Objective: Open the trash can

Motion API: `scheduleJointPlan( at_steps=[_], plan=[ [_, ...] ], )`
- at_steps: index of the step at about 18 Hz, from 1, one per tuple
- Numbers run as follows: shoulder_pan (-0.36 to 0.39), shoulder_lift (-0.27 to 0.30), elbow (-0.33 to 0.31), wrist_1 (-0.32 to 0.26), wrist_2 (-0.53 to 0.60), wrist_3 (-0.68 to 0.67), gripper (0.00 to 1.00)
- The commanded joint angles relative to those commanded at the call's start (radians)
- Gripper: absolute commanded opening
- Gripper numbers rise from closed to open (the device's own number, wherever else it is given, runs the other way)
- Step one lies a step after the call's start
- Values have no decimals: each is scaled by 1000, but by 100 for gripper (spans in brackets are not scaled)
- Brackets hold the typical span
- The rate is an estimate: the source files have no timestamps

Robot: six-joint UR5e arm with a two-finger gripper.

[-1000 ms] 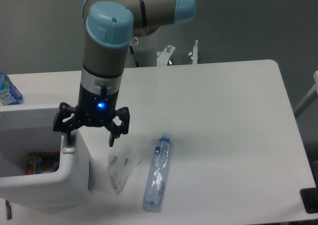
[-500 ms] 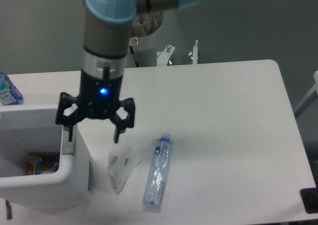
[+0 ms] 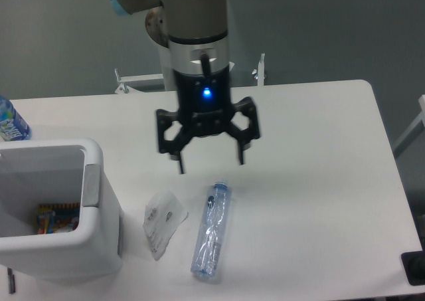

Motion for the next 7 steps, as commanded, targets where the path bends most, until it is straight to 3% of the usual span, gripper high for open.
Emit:
scheduleJointPlan(
  at_steps=[2, 7],
  plan=[
    [35, 17, -29, -6, 0, 95, 100],
    [101, 34, -35, -97, 0, 316, 100]
  ],
)
